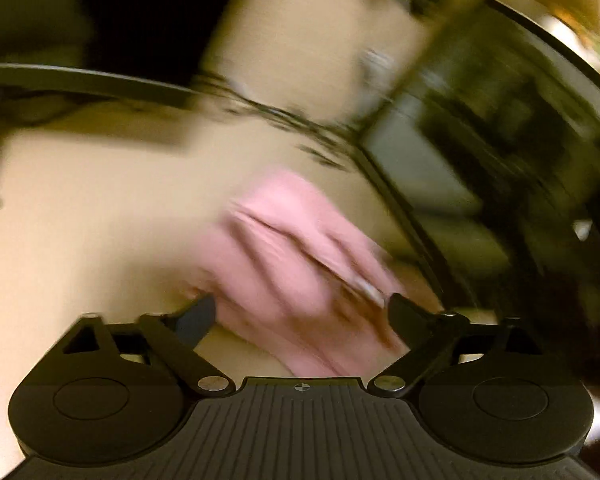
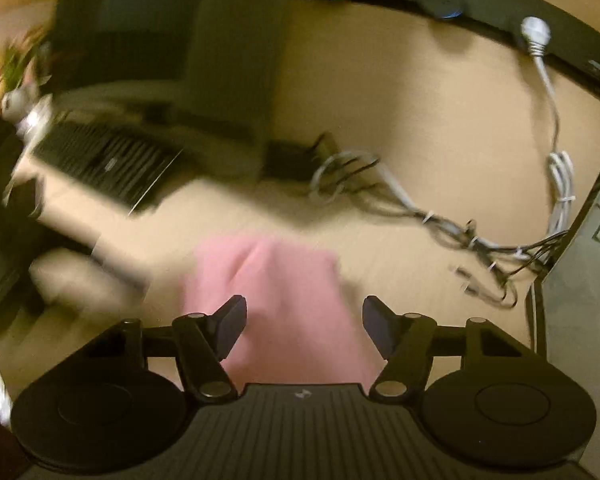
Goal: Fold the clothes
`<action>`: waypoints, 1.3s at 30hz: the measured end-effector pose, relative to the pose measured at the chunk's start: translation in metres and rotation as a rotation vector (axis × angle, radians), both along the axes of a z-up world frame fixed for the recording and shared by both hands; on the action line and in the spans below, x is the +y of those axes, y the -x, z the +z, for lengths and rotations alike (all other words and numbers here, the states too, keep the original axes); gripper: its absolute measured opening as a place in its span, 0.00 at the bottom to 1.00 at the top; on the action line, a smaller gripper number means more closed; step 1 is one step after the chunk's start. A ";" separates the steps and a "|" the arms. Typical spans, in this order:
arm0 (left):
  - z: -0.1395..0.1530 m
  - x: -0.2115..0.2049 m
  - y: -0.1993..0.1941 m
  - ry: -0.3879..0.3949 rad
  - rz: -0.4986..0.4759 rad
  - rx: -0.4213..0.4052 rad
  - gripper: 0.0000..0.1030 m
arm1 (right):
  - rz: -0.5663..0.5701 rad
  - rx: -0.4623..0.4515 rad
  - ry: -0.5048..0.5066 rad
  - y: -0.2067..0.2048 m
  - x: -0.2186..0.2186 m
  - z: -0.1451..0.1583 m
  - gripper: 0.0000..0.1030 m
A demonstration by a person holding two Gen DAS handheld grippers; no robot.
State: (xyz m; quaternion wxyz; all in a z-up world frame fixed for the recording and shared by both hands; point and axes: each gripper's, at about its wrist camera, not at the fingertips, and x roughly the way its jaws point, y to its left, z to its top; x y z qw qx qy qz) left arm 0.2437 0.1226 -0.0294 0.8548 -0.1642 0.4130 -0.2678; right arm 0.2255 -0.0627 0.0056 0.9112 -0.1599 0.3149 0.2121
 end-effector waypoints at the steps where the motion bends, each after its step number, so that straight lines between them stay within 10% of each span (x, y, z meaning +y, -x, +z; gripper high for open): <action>1: 0.000 0.003 -0.006 -0.014 0.039 -0.001 0.76 | 0.016 -0.014 0.035 0.009 0.005 -0.005 0.63; 5: 0.004 -0.007 -0.018 -0.149 0.051 -0.077 0.75 | 0.067 -0.073 0.207 0.034 0.023 -0.029 0.76; 8: 0.001 -0.011 -0.029 -0.224 0.062 -0.100 0.75 | 0.044 -0.048 0.238 0.027 0.024 -0.044 0.68; 10: -0.004 -0.004 -0.038 -0.226 0.102 -0.081 0.75 | -0.017 0.010 0.104 0.016 0.009 -0.031 0.49; 14: -0.015 0.012 -0.045 -0.219 0.156 -0.047 0.79 | -0.171 0.111 -0.213 -0.002 -0.034 0.001 0.47; 21: -0.009 0.020 -0.042 -0.208 0.150 -0.069 0.82 | -0.319 0.212 -0.302 -0.004 -0.064 -0.005 0.35; 32: 0.008 0.017 -0.026 -0.179 0.075 -0.136 0.90 | -0.231 0.169 -0.311 0.020 -0.053 -0.003 0.43; 39: -0.006 0.009 -0.029 -0.174 0.050 -0.086 0.88 | -0.178 0.294 -0.717 -0.006 -0.056 0.009 0.43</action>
